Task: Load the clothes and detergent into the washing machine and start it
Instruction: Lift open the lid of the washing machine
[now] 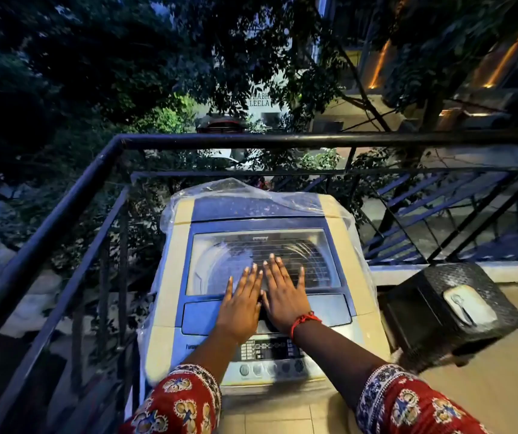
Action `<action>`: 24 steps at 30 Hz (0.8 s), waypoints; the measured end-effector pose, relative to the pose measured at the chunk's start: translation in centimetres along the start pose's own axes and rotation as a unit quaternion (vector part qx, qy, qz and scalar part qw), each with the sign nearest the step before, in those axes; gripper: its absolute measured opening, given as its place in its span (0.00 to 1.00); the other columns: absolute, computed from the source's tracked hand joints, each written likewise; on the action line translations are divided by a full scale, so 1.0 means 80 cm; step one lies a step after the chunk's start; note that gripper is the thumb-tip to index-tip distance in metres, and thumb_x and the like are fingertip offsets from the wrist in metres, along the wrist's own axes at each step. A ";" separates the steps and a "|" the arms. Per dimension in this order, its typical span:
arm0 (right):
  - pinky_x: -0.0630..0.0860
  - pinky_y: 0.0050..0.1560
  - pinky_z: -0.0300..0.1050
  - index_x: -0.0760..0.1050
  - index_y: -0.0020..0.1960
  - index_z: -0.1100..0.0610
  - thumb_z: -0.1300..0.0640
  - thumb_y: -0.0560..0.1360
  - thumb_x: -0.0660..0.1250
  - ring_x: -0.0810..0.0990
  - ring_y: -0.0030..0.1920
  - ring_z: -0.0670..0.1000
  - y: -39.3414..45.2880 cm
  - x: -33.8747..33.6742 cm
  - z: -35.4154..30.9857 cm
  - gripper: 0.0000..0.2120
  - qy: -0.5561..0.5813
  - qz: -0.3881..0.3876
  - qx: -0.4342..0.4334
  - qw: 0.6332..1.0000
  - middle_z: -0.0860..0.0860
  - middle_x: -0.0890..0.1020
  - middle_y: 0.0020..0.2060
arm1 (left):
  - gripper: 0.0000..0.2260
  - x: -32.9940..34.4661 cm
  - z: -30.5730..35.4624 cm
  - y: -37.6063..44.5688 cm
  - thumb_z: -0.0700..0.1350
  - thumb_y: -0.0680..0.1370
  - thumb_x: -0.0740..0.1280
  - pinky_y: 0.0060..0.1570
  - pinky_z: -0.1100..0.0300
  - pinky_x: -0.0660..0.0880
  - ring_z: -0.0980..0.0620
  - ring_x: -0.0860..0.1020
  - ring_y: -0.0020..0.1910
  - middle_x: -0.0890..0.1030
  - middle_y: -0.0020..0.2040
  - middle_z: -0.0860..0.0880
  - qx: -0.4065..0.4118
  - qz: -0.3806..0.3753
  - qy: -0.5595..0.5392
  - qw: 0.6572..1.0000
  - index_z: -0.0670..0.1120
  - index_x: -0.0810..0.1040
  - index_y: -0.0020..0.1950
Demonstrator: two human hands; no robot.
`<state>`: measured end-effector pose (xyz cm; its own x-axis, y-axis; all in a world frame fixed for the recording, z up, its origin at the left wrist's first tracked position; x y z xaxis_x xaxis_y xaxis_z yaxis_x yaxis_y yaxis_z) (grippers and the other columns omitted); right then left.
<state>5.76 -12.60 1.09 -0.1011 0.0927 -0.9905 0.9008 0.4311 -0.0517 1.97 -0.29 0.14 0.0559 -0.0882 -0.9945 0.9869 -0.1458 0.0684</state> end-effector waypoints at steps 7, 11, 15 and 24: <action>0.42 0.74 0.59 0.52 0.77 0.57 0.50 0.82 0.49 0.49 0.77 0.52 -0.017 0.028 0.002 0.26 0.036 -0.093 -0.014 0.995 0.54 0.55 0.77 | 0.25 0.012 0.005 -0.015 0.48 0.84 0.51 0.77 0.49 0.43 0.49 0.41 0.78 0.46 0.80 0.48 -0.035 -0.129 -0.051 0.990 0.45 0.49 0.79; 0.45 0.75 0.55 0.56 0.76 0.58 0.52 0.82 0.52 0.53 0.77 0.53 -0.027 0.032 0.001 0.25 0.065 -0.061 -0.034 0.995 0.55 0.60 0.76 | 0.21 0.008 0.006 -0.025 0.49 0.81 0.57 0.74 0.51 0.60 0.47 0.61 0.74 0.65 0.74 0.48 -0.040 -0.078 -0.061 0.994 0.46 0.63 0.74; 0.68 0.67 0.56 0.74 0.66 0.59 0.56 0.68 0.74 0.72 0.69 0.56 -0.050 0.041 0.001 0.28 0.047 -0.022 -0.105 0.993 0.56 0.74 0.67 | 0.09 -0.001 0.014 -0.034 0.49 0.78 0.63 0.52 0.54 0.73 0.48 0.75 0.55 0.77 0.56 0.51 -0.052 -0.021 -0.040 0.998 0.51 0.73 0.57; 0.75 0.49 0.49 0.76 0.60 0.55 0.52 0.78 0.59 0.75 0.53 0.55 -0.064 0.021 -0.002 0.14 0.103 -0.030 -0.063 0.992 0.54 0.80 0.50 | 0.11 -0.009 0.022 -0.033 0.44 0.79 0.57 0.49 0.51 0.76 0.42 0.81 0.53 0.82 0.54 0.44 -0.098 -0.153 -0.082 0.980 0.46 0.71 0.61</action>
<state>0.91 -14.47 -0.29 -0.2491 0.2394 -0.9384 0.8318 0.5492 -0.0807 -0.93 -1.60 0.82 -0.2573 -0.2300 -0.9386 0.9643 0.0012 -0.2646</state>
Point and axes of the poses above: each hand's wrist, its own y-axis towards the middle knuckle, its own x-axis out of the palm, z = x × y, the point moved 2 cm from there along y, towards the middle knuckle
